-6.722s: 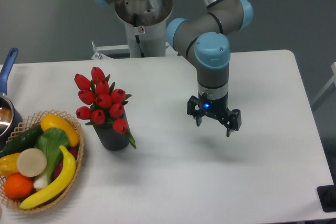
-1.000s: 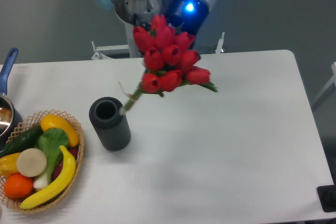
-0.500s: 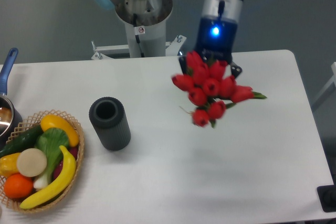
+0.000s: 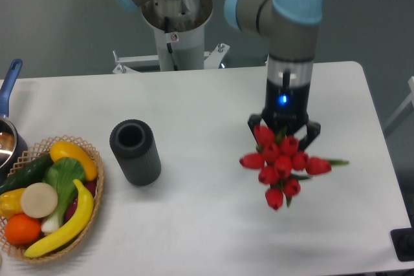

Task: Pick up the flowers from the vase
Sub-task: 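Carry the tulips away from the vase and lower them over the table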

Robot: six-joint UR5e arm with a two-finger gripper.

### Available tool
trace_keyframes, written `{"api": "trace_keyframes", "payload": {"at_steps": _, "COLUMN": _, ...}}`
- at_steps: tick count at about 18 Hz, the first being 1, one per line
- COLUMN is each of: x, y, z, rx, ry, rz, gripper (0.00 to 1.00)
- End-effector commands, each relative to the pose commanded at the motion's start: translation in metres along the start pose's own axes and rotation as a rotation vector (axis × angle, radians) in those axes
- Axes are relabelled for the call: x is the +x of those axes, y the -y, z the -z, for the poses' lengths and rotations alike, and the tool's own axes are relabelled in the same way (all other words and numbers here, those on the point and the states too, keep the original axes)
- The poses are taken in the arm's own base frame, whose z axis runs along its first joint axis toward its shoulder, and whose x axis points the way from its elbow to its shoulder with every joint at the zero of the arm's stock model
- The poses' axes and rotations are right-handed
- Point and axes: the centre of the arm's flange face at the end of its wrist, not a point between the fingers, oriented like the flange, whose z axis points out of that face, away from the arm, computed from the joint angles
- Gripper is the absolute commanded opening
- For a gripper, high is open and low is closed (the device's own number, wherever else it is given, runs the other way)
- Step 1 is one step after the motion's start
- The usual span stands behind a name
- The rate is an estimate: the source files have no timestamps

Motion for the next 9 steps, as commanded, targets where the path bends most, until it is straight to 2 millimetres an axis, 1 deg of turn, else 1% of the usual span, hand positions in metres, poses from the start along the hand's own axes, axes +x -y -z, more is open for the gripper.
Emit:
{"api": "trace_keyframes", "payload": {"at_steps": 2, "x": 0.002, "y": -0.008, "z": -0.003, "rx": -0.063, "ry": -0.023, "rz": 0.006, "gripper": 0.00}}
{"api": "trace_keyframes", "payload": {"at_steps": 5, "x": 0.001, "y": -0.008, "z": -0.009, "rx": -0.128, "ry": -0.078, "rz": 0.004, "gripper": 0.00}}
{"api": "trace_keyframes", "payload": {"at_steps": 6, "x": 0.003, "y": -0.006, "z": -0.012, "rx": -0.144, "ry": -0.079, "rz": -0.033, "gripper": 0.00}}
{"api": "trace_keyframes", "payload": {"at_steps": 7, "x": 0.009, "y": -0.003, "z": -0.014, "rx": -0.164, "ry": -0.083, "rz": -0.085, "gripper": 0.00}}
{"api": "trace_keyframes", "payload": {"at_steps": 9, "x": 0.015, "y": -0.005, "z": -0.017, "rx": -0.189, "ry": -0.099, "rz": -0.097, "gripper": 0.00}}
